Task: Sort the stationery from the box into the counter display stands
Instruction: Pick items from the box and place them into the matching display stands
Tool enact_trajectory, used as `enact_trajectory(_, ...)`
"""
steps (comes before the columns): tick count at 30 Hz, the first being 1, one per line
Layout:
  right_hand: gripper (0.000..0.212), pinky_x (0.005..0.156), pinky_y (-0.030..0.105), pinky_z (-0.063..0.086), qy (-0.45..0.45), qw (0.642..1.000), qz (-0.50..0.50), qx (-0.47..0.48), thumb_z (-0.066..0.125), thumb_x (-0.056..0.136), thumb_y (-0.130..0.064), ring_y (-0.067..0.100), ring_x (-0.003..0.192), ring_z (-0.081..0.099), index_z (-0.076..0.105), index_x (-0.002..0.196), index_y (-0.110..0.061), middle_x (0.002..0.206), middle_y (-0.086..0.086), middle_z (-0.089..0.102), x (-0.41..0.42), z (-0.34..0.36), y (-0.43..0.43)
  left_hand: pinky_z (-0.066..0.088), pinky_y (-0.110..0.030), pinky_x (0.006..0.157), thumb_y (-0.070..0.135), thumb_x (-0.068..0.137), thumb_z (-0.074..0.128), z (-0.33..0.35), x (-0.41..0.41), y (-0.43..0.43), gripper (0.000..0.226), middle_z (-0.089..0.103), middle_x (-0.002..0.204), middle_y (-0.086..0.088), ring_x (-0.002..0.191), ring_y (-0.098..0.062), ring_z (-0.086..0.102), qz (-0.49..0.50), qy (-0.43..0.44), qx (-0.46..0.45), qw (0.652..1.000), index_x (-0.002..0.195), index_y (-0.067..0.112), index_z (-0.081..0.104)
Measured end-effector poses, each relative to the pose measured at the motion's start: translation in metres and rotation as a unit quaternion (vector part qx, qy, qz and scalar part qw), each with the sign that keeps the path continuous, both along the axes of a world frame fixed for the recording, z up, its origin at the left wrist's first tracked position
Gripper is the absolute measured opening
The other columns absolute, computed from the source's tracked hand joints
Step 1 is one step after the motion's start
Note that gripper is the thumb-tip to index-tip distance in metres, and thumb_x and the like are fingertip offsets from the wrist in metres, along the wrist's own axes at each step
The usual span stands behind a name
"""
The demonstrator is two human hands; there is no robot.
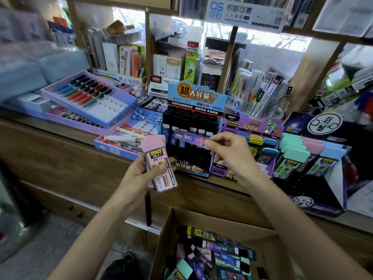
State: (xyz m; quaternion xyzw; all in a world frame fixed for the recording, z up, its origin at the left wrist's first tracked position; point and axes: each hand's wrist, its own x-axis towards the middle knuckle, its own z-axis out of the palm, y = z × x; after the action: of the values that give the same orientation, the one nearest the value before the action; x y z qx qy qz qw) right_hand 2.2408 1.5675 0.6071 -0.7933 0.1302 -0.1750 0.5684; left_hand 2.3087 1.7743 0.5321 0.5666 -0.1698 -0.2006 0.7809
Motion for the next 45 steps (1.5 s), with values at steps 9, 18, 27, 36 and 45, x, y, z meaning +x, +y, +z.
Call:
enact_trajectory(9,0.017,0.057,0.020,0.042,0.039,0.971,-0.025,-0.234,0.075,0.078,-0.018,0.009,0.068,0.057,0.072,0.092,-0.008,0.078,0.001,0.067,0.053,0.034,-0.029,0.053,-0.022,0.049,0.032,0.069,0.072,-0.002,0.003,0.004,0.032,0.075,0.084,0.002,0.071,-0.013,0.072,0.091,-0.043,0.090,0.991,0.098,0.021,0.065)
enact_trajectory(18,0.030,0.073,0.024,0.044,0.054,0.931,0.002,-0.361,0.074,0.080,-0.023,0.022,0.093,0.062,0.071,0.102,-0.003,0.098,0.012,0.070,0.084,0.019,-0.015,0.050,-0.018,0.046,0.026,0.072,0.072,-0.004,0.006,0.010,0.028,0.075,0.081,0.004,0.065,-0.008,0.070,0.089,-0.065,0.109,0.988,0.099,0.020,0.064)
enact_trajectory(27,0.021,0.073,0.039,0.057,0.075,0.952,-0.009,-0.295,0.069,0.084,-0.010,0.024,0.068,0.067,0.063,0.099,0.002,0.080,0.018,0.069,0.091,0.006,-0.003,0.050,-0.017,0.046,0.020,0.076,0.072,-0.006,0.006,0.009,0.024,0.074,0.080,0.004,0.065,-0.008,0.070,0.081,-0.072,0.101,0.989,0.099,0.019,0.063)
enact_trajectory(36,0.039,0.067,0.037,0.057,0.110,0.947,-0.044,-0.300,0.062,0.090,-0.024,0.028,0.061,0.068,0.065,0.070,0.009,0.064,0.022,0.066,0.078,-0.010,-0.003,0.055,-0.019,0.059,0.034,0.064,0.072,-0.002,0.005,0.004,0.038,0.075,0.085,0.007,0.076,-0.011,0.071,0.092,-0.078,0.094,0.988,0.099,0.021,0.064)
enact_trajectory(45,0.022,0.070,0.029,0.056,0.042,0.994,0.069,-0.072,0.062,0.085,-0.043,0.003,0.069,0.065,0.065,0.089,-0.022,0.082,-0.006,0.068,0.005,-0.007,0.015,0.052,-0.016,0.058,0.023,0.074,0.072,0.008,-0.016,-0.026,0.029,0.075,0.085,0.005,0.074,-0.010,0.071,0.036,-0.116,0.102,0.987,0.100,0.017,0.063)
